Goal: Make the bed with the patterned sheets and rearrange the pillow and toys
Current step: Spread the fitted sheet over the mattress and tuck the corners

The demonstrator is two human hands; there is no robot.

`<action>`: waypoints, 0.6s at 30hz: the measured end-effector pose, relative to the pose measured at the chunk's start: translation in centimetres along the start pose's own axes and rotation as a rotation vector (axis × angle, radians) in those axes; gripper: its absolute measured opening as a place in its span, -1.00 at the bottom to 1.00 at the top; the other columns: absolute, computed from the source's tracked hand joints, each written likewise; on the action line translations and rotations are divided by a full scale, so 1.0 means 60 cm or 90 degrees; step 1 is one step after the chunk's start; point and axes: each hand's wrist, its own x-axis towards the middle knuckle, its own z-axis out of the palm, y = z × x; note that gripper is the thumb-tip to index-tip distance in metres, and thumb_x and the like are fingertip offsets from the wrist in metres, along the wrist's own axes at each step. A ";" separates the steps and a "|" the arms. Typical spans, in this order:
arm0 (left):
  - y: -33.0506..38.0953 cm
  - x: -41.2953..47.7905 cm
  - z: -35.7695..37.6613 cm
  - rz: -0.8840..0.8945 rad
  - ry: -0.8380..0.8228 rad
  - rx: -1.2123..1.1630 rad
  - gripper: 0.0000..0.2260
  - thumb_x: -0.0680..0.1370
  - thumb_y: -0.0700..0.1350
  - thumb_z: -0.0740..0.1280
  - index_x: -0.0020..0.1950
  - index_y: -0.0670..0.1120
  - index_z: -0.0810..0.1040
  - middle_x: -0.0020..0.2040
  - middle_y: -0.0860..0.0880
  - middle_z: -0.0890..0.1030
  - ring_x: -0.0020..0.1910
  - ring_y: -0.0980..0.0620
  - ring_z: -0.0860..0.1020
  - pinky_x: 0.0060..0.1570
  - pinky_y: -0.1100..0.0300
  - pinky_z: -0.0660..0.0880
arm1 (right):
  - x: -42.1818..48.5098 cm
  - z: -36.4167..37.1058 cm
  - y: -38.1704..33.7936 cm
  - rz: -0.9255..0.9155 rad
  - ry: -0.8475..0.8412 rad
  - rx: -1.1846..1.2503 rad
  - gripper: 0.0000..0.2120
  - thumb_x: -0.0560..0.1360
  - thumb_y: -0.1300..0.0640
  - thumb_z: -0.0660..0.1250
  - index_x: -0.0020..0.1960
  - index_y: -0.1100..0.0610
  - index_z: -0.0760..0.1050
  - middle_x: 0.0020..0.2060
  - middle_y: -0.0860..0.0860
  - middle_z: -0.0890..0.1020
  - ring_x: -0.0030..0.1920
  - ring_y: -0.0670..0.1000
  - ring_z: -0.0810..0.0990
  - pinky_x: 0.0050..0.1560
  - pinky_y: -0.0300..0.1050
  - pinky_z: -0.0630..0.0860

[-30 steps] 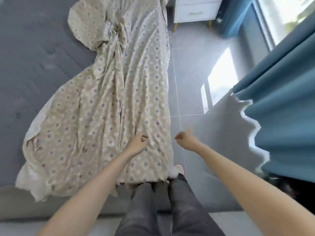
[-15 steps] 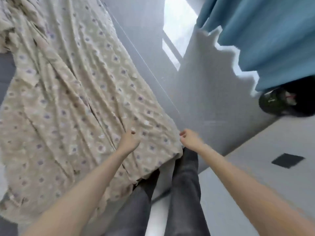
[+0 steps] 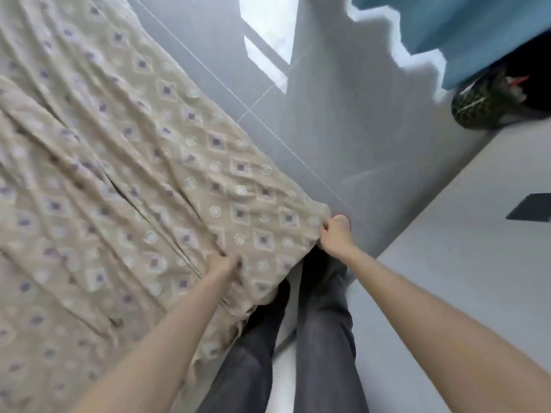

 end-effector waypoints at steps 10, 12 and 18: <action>-0.002 -0.006 0.025 0.094 0.007 0.058 -0.89 0.56 -0.15 0.28 -0.11 -0.16 0.44 -0.01 -0.15 0.54 0.00 -0.13 0.54 0.10 -0.03 0.53 | 0.004 -0.012 0.013 -0.075 0.105 -0.050 -0.84 0.54 0.20 0.07 -0.22 0.07 0.26 -0.25 0.04 0.48 -0.14 0.14 0.43 -0.17 0.00 0.38; 0.005 -0.020 0.033 0.126 0.006 0.073 -0.88 0.56 -0.14 0.27 -0.09 -0.19 0.45 -0.08 -0.15 0.52 -0.16 -0.07 0.50 -0.13 0.08 0.52 | 0.000 -0.026 0.009 -0.035 0.143 -0.039 -0.88 0.50 0.23 0.05 -0.19 0.10 0.27 -0.22 0.10 0.51 -0.17 0.14 0.42 -0.29 -0.06 0.30; 0.016 -0.041 0.054 0.178 -0.016 0.090 -0.83 0.56 -0.14 0.25 -0.19 -0.17 0.38 -0.23 -0.11 0.45 -0.23 -0.06 0.43 -0.17 0.11 0.39 | -0.006 -0.066 0.010 0.061 0.164 -0.033 -0.88 0.47 0.27 0.05 -0.16 0.09 0.29 -0.23 0.03 0.48 -0.31 0.04 0.36 -0.36 -0.14 0.20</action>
